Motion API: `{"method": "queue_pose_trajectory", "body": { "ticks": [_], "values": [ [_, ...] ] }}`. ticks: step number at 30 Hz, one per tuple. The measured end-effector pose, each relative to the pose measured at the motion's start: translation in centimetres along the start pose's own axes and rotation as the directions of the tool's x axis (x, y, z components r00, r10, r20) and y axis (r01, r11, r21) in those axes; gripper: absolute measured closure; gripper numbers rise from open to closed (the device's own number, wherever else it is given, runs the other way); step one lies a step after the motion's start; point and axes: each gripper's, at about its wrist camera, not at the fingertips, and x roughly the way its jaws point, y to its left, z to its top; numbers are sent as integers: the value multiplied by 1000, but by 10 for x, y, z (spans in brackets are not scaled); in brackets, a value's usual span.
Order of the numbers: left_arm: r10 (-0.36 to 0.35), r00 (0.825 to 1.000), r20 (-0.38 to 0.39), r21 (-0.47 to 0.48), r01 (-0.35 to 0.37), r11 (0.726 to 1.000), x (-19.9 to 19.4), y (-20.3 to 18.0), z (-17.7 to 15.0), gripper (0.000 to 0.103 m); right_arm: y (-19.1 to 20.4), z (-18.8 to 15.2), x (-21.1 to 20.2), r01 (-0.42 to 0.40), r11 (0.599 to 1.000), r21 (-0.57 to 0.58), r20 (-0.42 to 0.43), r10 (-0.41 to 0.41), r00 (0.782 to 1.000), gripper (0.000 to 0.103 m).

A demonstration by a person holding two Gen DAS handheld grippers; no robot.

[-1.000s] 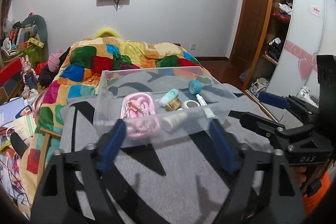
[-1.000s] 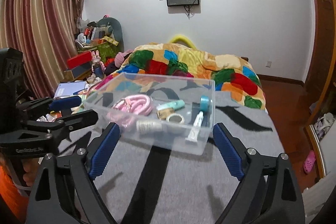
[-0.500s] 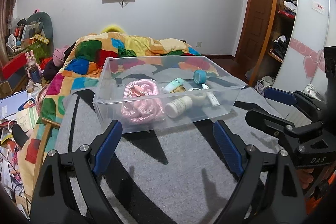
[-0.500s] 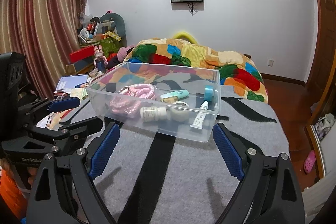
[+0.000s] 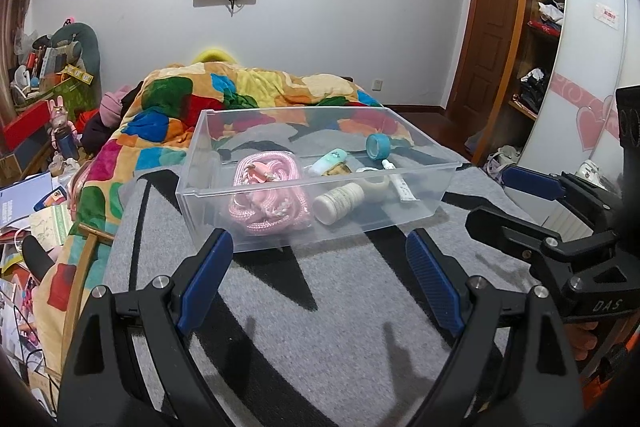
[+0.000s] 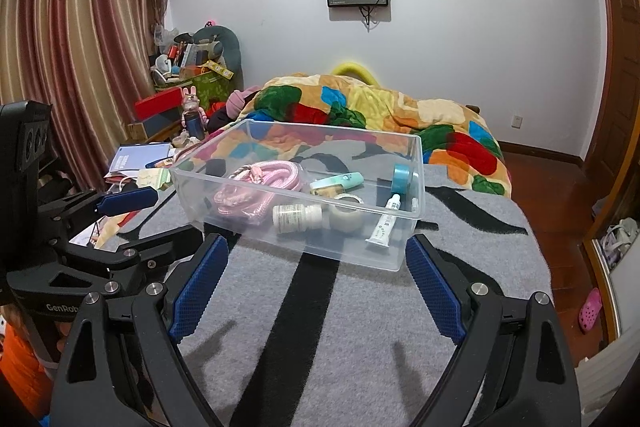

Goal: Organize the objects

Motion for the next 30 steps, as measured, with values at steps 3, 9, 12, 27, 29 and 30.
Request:
{"method": "queue_pose_trajectory", "body": {
  "ticks": [3,9,12,27,29,30],
  "values": [
    [-1,1000,0,0,1,1000,-1,0,0,14,0,0,0,-1,1000,0,-1,1,1000,14],
    [-4,1000,0,2,4,1000,-2,-2,0,13,-1,0,0,-1,1000,1,-1,1,1000,14],
    [-7,1000,-1,2,7,1000,-2,-3,0,13,1,0,-1,-2,1000,4,-2,2,1000,14],
    [-15,1000,-4,-4,15,1000,-3,-4,-1,13,2,-1,-2,-1,1000,7,1,1,1000,14],
    [-13,1000,-2,-7,13,1000,-3,-3,-1,13,2,-2,-3,-2,1000,7,2,2,1000,14],
    [-13,1000,0,-6,13,1000,-3,-3,-1,13,3,-2,-3,-3,1000,7,2,3,1000,14]
  ]
}}
